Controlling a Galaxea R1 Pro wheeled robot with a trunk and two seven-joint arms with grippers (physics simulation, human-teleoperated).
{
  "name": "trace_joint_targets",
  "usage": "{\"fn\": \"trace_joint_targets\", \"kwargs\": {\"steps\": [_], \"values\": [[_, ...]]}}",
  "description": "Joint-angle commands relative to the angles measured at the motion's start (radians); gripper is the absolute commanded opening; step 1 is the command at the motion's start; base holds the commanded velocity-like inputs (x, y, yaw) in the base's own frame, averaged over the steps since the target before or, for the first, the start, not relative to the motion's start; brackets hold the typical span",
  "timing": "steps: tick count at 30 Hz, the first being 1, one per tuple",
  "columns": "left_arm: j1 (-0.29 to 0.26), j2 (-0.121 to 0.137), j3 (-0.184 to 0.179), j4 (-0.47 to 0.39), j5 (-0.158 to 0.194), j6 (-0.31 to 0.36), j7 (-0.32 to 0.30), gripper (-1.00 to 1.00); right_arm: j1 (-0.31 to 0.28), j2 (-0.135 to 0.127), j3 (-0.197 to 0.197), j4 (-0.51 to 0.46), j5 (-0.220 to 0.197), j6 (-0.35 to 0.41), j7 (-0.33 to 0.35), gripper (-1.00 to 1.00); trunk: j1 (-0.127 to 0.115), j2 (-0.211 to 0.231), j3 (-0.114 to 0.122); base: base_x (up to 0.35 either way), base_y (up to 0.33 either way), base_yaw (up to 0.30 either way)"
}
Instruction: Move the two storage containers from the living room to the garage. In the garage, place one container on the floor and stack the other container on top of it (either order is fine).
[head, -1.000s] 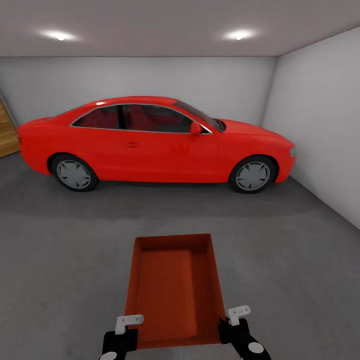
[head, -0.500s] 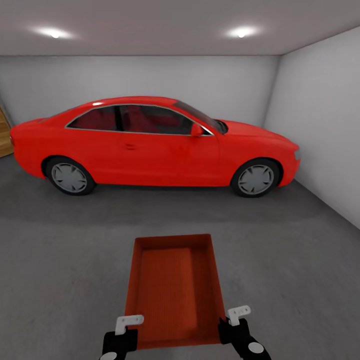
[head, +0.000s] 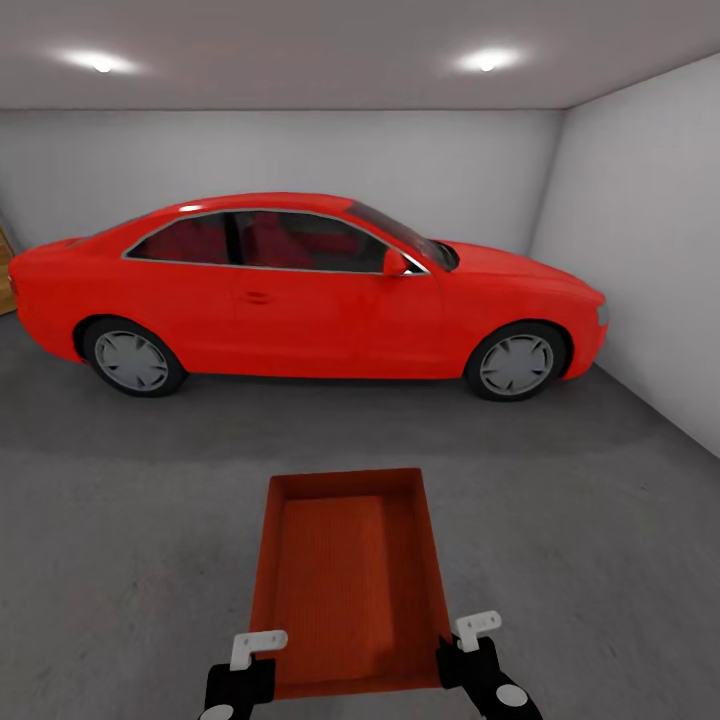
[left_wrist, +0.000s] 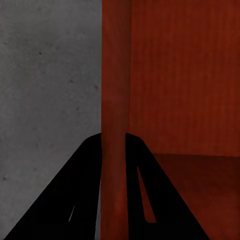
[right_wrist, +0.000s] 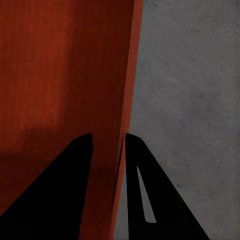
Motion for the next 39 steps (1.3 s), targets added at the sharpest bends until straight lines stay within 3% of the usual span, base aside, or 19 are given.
{"fn": "trace_joint_targets", "kwargs": {"steps": [1, 39], "values": [[0.0, -0.024, -0.003, 0.0, 0.066, 0.006, -0.019, -1.0, -0.001, 0.001, -0.009, -0.005, -0.058, -0.043, -0.039, -1.0, 0.001, -0.002, -0.002, 0.017, 0.0, 0.0], [0.0, -0.024, -0.003, 0.0, 0.066, 0.006, -0.019, -1.0, -0.001, 0.0, -0.009, -0.005, -0.058, -0.046, -0.039, -1.0, 0.001, -0.002, -0.002, 0.001, 0.0, 0.0]]}}
